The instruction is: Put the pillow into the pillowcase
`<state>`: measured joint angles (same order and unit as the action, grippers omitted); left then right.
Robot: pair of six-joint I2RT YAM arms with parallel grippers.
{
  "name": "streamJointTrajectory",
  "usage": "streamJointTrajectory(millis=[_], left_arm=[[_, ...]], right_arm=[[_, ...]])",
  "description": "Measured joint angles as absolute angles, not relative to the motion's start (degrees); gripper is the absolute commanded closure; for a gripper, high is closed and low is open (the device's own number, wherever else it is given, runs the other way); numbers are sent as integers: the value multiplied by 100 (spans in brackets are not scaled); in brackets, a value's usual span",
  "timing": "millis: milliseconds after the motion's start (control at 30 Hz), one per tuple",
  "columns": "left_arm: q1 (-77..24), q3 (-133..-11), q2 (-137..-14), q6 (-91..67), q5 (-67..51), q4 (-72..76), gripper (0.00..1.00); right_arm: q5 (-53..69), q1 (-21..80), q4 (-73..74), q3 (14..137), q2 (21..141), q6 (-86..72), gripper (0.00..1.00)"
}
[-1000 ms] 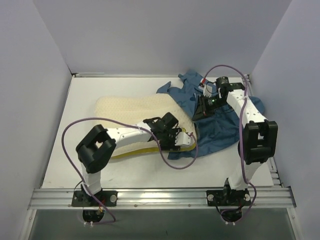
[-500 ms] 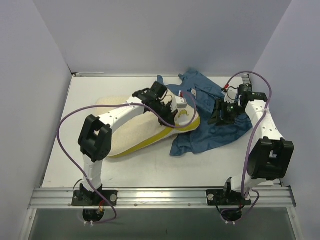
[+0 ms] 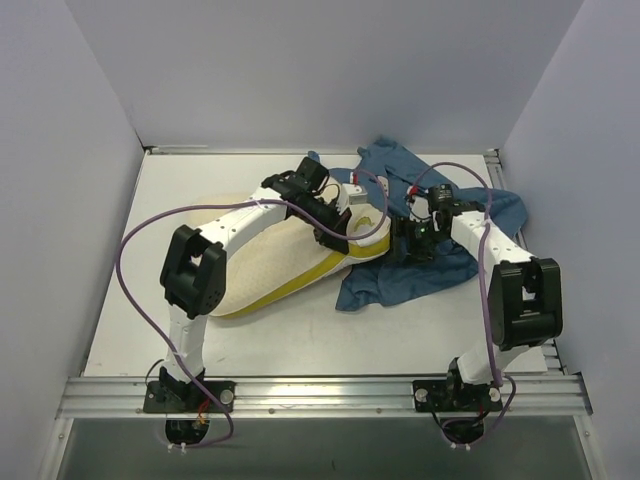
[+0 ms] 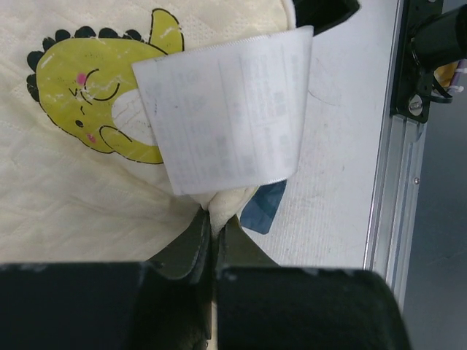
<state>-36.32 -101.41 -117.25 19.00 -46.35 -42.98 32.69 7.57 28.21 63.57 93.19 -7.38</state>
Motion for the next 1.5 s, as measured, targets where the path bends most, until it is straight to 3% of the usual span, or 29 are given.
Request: streamJointTrajectory(millis=[167,433,633,667,767,967,1300,1500], left_arm=[[-3533,-10143,-11727,1813,-4635,-4270,100],[-3452,-10143,-11727,1621,-4753,-4270,100],[-3332,-10143,-11727,1345,-4974,-4300,100],[-3317,-10143,-11727,1310,-5000,-4303,100],[-3286,-10145,-11727,1240,-5037,-4303,100],[-3330,-10158,-11727,1253,-4624,-4320,100],[-3844,-10595,-12237,1288,-2954,-4344,100],[-4056,-10471,-12342,974,-3131,-3913,100]], right_arm=[[2834,757,2294,6178,9476,-1048,46],[2869,755,1120,5907,9561,-1629,47],[2908,766,-58,5120,9548,-2217,58],[2926,766,-148,5111,9570,-2274,73],[3055,779,-471,5111,9664,-2388,99],[3594,659,-287,5113,9443,-2443,100],[4119,228,1004,5109,7116,-1732,100],[4283,624,1315,4989,7135,-1594,100]])
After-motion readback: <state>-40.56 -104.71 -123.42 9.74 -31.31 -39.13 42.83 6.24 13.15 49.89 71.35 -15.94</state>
